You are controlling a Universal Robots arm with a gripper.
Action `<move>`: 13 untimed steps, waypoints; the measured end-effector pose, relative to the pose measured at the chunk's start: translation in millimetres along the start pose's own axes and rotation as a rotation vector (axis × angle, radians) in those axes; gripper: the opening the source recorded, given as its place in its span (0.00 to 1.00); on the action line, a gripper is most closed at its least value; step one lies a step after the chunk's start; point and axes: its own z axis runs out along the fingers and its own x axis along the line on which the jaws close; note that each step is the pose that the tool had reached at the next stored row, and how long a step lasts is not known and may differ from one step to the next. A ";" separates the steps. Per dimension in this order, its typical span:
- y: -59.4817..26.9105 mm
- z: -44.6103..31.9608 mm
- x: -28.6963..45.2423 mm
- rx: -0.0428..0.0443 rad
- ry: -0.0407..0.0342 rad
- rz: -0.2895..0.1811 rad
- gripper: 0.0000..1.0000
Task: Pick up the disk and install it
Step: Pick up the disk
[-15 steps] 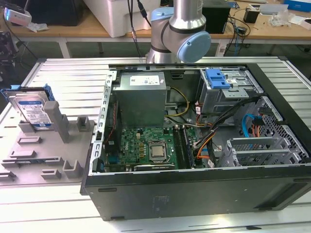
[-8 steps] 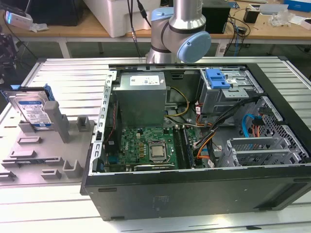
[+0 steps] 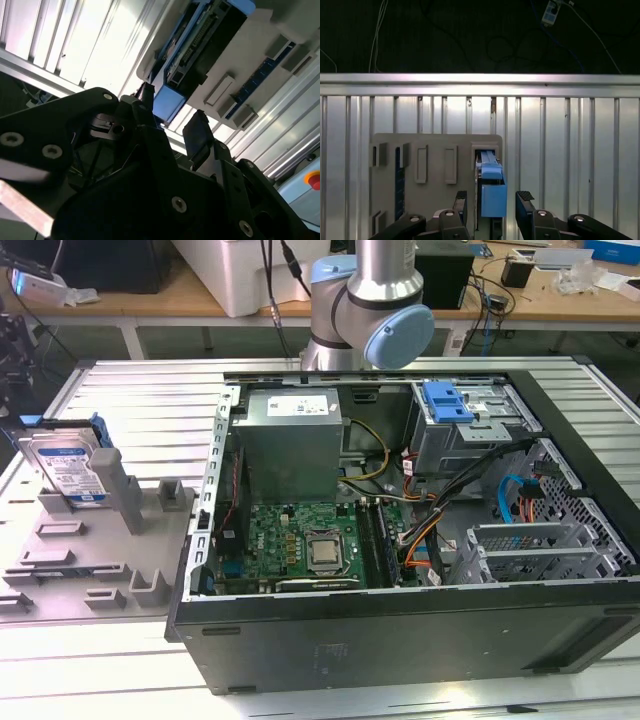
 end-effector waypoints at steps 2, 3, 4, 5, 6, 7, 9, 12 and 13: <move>0.0 2.0 -0.1 0.0000 -0.0011 0.000 0.51; 0.0 2.4 -0.2 0.0000 -0.0012 0.000 0.51; 0.0 2.9 -0.2 0.0000 -0.0013 0.000 0.51; 0.0 3.7 -0.2 0.0000 -0.0014 0.000 0.51; 0.0 4.3 -0.2 0.0000 -0.0014 0.000 0.51; -0.1 5.4 -0.2 0.0000 -0.0015 0.000 0.51; -0.1 6.7 -0.3 0.0000 -0.0016 0.000 0.51; -0.1 8.5 -0.3 0.0000 -0.0016 0.000 0.51; -0.1 9.1 -0.3 0.0000 -0.0016 0.000 0.51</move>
